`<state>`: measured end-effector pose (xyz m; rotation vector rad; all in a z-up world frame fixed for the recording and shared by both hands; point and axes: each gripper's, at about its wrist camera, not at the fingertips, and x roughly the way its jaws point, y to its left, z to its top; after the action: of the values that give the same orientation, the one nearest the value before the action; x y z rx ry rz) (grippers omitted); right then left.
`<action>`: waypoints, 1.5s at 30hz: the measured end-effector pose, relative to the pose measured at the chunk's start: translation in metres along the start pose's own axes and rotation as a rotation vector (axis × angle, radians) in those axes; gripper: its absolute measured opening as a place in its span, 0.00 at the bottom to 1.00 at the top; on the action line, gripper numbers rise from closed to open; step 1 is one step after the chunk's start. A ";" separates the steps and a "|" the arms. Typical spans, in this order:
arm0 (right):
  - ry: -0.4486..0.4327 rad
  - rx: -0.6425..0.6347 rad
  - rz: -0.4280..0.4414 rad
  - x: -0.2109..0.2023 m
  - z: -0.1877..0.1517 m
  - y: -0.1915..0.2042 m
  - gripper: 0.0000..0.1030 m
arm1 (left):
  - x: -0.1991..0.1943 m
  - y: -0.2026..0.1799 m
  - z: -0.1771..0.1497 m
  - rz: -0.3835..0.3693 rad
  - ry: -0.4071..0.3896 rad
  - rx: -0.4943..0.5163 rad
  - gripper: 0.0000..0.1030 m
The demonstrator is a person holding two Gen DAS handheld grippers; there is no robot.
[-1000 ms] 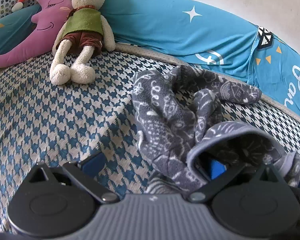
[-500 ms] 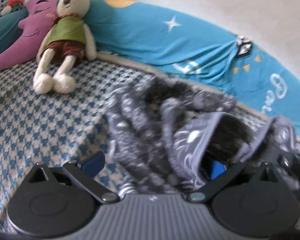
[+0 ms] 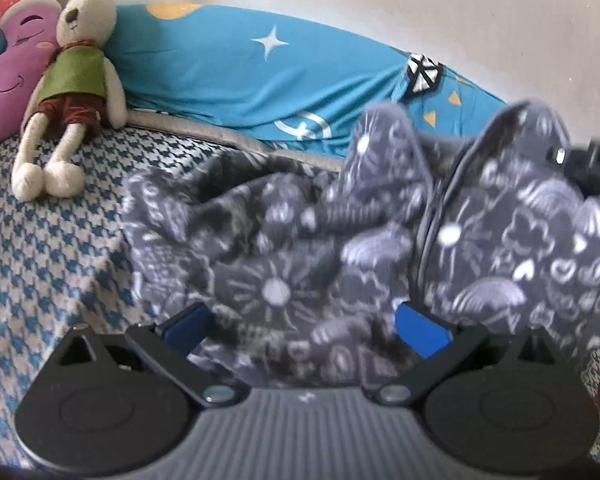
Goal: Fold clothes
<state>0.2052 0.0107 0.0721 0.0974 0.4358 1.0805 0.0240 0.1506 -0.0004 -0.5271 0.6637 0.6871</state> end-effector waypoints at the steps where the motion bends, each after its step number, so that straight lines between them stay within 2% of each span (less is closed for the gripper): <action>1: -0.014 0.005 0.000 0.000 0.004 -0.002 0.10 | 0.002 -0.004 -0.001 0.000 0.002 0.006 1.00; 12: -0.206 0.056 0.029 0.001 0.038 -0.009 0.10 | 0.036 -0.045 0.002 0.069 -0.023 0.061 1.00; 17: -0.180 0.074 0.018 0.017 0.035 -0.017 0.13 | 0.057 -0.040 0.013 0.176 -0.036 0.049 1.00; 18: -0.161 0.077 0.011 0.021 0.034 -0.019 0.16 | 0.061 -0.037 0.014 0.198 -0.031 0.046 1.00; 20: -0.137 0.100 0.007 0.021 0.032 -0.026 0.30 | 0.073 -0.030 0.016 0.236 -0.006 0.032 1.00; 21: -0.135 0.111 0.003 0.019 0.032 -0.029 0.45 | 0.078 -0.028 0.015 0.252 0.008 0.023 1.00; 22: -0.141 0.115 -0.007 0.014 0.032 -0.034 0.56 | 0.082 -0.026 0.015 0.267 0.022 0.013 1.00; 26: -0.133 0.090 -0.071 -0.009 0.037 -0.050 0.59 | 0.086 -0.029 0.015 0.280 0.033 0.024 1.00; 32: -0.084 0.122 -0.194 -0.047 0.026 -0.085 0.59 | 0.059 -0.039 0.015 0.196 0.015 0.023 1.00; 37: 0.027 0.084 -0.315 -0.071 0.003 -0.110 0.59 | 0.036 -0.047 0.015 0.126 0.000 0.023 1.00; 45: 0.183 0.134 -0.446 -0.110 -0.040 -0.151 0.65 | 0.000 -0.049 0.001 0.056 0.013 0.037 1.00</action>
<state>0.2716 -0.1620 0.0246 0.0170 0.6604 0.6219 0.0593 0.1185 0.0109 -0.4812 0.7045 0.7231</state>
